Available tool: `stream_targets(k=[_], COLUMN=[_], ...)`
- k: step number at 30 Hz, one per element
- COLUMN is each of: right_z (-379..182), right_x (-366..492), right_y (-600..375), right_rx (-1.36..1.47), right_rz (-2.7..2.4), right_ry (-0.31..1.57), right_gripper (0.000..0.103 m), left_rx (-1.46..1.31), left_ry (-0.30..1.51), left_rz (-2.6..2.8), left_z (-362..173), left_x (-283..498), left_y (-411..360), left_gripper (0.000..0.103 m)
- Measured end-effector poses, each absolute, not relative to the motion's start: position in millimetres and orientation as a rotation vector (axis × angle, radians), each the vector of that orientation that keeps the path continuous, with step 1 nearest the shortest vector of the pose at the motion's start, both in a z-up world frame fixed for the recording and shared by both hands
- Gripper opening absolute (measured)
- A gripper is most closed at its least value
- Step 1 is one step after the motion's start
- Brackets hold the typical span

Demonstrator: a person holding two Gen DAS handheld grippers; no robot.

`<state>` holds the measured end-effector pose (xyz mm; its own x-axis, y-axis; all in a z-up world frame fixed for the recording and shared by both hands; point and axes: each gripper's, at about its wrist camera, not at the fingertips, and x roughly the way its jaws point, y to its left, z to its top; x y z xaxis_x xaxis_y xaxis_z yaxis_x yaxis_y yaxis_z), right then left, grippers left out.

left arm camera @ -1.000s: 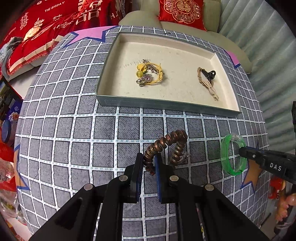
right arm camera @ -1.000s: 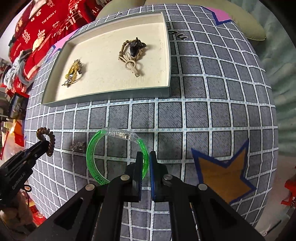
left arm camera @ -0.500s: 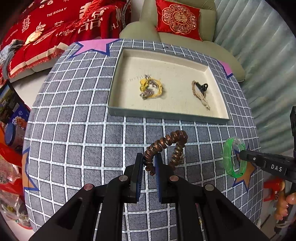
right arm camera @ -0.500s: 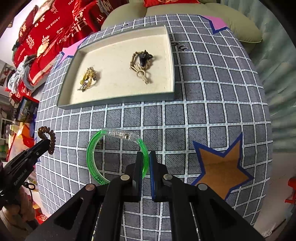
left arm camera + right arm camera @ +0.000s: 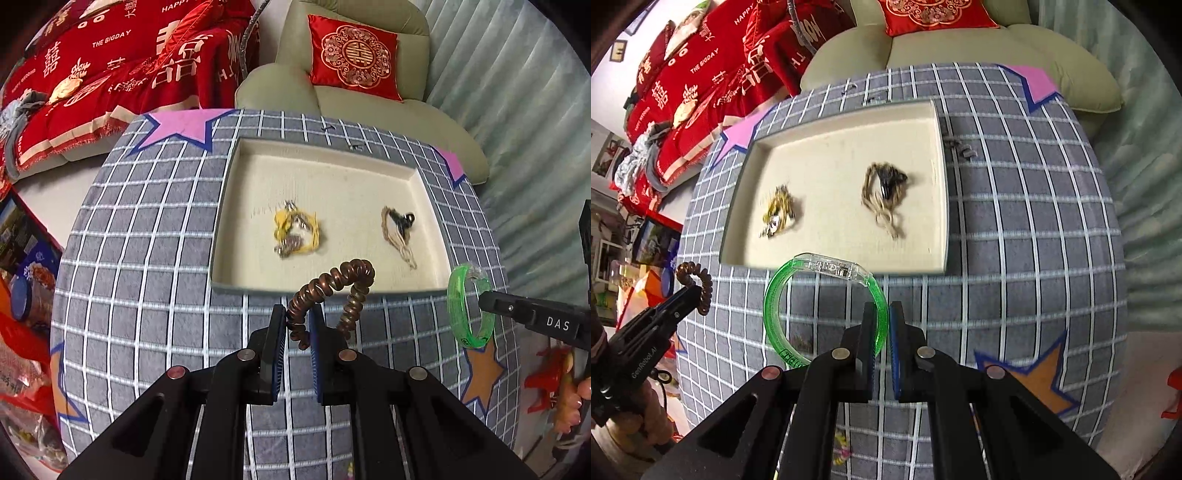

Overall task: Organize jewelry
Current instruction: 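Carry the coil with the left tool while the right tool carries the bangle into the tray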

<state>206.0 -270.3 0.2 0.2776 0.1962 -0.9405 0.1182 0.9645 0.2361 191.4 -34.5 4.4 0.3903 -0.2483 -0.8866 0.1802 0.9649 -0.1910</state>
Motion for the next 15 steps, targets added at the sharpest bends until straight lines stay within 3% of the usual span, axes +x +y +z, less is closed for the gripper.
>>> stream_targets(k=[15], right_z=[-22.5], right_x=[293.7], right_y=[-275.4], right_rx=[0.227], right_rz=[0.072], right_ry=[1.292], right_gripper=[0.007], left_rx=[-0.061], left_ry=[1.135], left_rz=[-0.21], left_z=[-13.6], left_x=[266.0], left_y=[-55.5], left_gripper=[0.023])
